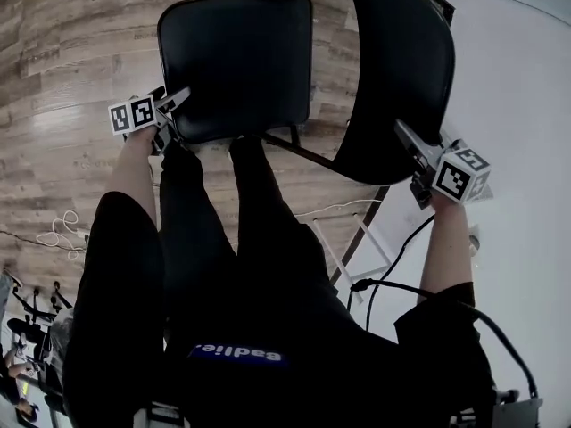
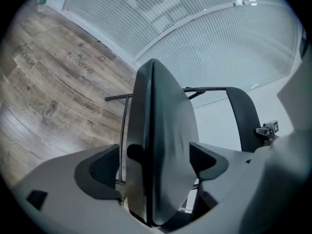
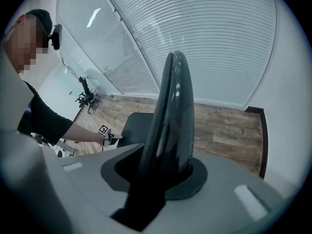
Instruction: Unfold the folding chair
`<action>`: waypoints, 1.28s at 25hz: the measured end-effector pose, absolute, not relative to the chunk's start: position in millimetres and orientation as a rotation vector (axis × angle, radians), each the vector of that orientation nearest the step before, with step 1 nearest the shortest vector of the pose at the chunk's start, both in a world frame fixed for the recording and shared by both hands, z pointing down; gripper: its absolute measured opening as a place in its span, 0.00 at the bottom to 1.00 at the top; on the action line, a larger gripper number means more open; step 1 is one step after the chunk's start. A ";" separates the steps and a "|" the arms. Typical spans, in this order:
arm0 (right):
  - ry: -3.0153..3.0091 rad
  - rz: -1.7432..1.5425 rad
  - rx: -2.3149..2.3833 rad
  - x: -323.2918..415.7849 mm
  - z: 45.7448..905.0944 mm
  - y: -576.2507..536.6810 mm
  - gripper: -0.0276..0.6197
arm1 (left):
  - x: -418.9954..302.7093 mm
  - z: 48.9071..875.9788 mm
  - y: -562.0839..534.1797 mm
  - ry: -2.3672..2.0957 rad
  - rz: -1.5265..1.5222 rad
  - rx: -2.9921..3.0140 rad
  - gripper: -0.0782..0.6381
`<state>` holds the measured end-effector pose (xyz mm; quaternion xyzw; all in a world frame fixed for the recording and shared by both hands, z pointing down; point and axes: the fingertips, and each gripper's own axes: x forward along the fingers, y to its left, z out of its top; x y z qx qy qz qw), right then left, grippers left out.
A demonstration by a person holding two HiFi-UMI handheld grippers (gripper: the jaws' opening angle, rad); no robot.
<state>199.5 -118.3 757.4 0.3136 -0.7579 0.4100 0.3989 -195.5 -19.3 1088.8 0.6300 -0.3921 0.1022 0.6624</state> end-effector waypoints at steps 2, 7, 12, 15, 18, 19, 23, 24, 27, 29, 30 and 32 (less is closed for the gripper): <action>-1.906 1.026 0.799 201.8 757.4 -117.0 0.19 | -191.1 1065.4 -5.9 -0.888 0.277 1.446 0.71; -1.853 0.991 0.882 209.5 758.7 -116.0 0.26 | -149.1 979.9 46.9 -0.721 0.404 1.546 0.71; -1.838 0.927 0.971 219.6 746.9 -117.6 0.35 | -122.7 871.8 66.2 -0.646 0.454 1.621 0.71; -1.835 0.835 1.022 238.4 727.7 -122.6 0.51 | -115.0 810.0 60.0 -0.684 0.413 1.657 0.71; -1.850 0.704 1.103 248.9 693.1 -124.1 0.53 | -117.3 751.3 51.7 -0.703 0.385 1.737 0.71; -1.862 0.669 1.149 252.9 678.5 -123.6 0.53 | -117.6 732.6 48.6 -0.705 0.377 1.775 0.71; -1.980 0.626 1.339 258.3 612.9 -107.5 0.53 | -109.4 658.3 39.8 -0.720 0.313 1.926 0.71; -2.018 0.618 1.356 252.9 597.9 -98.6 0.51 | -106.8 639.0 38.0 -0.728 0.283 1.957 0.71; -2.126 0.614 1.373 228.5 564.4 -69.6 0.46 | -99.3 584.6 30.6 -0.755 0.177 2.049 0.71; -2.185 0.648 1.372 210.9 553.1 -49.1 0.43 | -95.0 553.3 27.2 -0.763 0.109 2.100 0.71; -2.211 0.664 1.358 200.7 549.2 -38.4 0.41 | -93.4 538.6 26.6 -0.763 0.083 2.124 0.71; -2.262 0.670 1.297 175.7 541.8 -17.5 0.36 | -91.8 510.5 26.5 -0.759 0.054 2.180 0.71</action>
